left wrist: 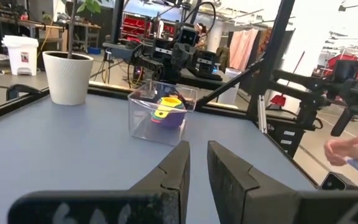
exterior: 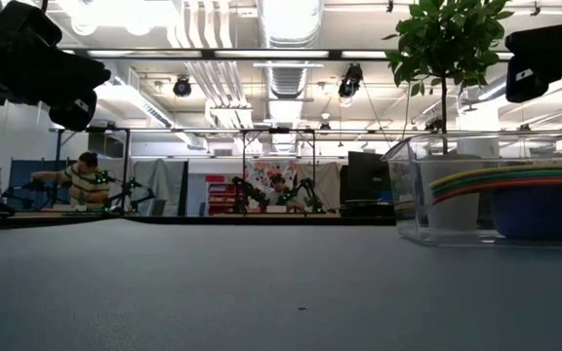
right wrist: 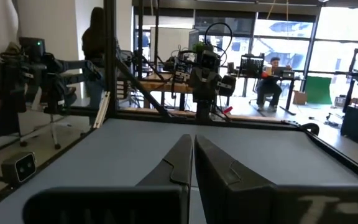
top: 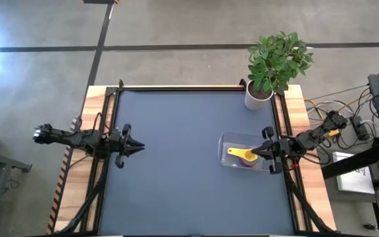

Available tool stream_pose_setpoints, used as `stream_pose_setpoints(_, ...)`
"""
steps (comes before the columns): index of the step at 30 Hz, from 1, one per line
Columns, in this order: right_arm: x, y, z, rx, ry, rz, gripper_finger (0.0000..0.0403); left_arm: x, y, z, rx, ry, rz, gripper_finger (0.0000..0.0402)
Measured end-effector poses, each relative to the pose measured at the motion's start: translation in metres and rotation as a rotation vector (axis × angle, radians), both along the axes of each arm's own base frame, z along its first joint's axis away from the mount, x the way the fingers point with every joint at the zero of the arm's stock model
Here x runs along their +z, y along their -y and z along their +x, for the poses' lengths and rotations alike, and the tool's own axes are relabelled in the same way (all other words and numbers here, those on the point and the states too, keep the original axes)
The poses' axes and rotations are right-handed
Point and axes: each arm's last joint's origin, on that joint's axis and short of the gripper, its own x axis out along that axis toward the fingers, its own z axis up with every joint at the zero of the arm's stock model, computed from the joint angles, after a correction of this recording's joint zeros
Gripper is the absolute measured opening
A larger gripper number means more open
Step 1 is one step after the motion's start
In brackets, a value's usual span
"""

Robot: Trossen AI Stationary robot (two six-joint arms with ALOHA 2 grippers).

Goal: Nest measuring cups in basket
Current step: Return to Home Position

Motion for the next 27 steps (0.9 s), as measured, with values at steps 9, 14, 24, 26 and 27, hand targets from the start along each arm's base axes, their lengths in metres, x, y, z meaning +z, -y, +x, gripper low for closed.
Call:
stream_pose_setpoints(9,-0.0014,-0.0007,0.0011,0.0,-0.016,-0.01,0.0009,-0.0002,0.0,0.0001,0.0,-0.001,-0.003,0.0038)
stream_pose_setpoints(14,-0.002,-0.0009,0.0016,0.0,-0.021,-0.013,0.0009,-0.0001,0.0,0.0001,0.001,-0.001,-0.003,0.0038)
stream_pose_setpoints(24,-0.0021,-0.001,0.0016,0.0,-0.022,-0.013,0.0009,-0.0002,-0.0001,0.0001,0.003,-0.001,-0.003,0.0038)
stream_pose_setpoints(26,-0.0021,-0.001,0.0016,0.0,-0.021,-0.014,0.0009,-0.0002,-0.0001,0.0001,0.003,-0.001,-0.003,0.0038)
stream_pose_setpoints(27,-0.0021,-0.001,0.0016,0.0,-0.022,-0.013,0.0009,-0.0002,-0.0001,0.0001,0.003,-0.001,-0.003,0.0038)
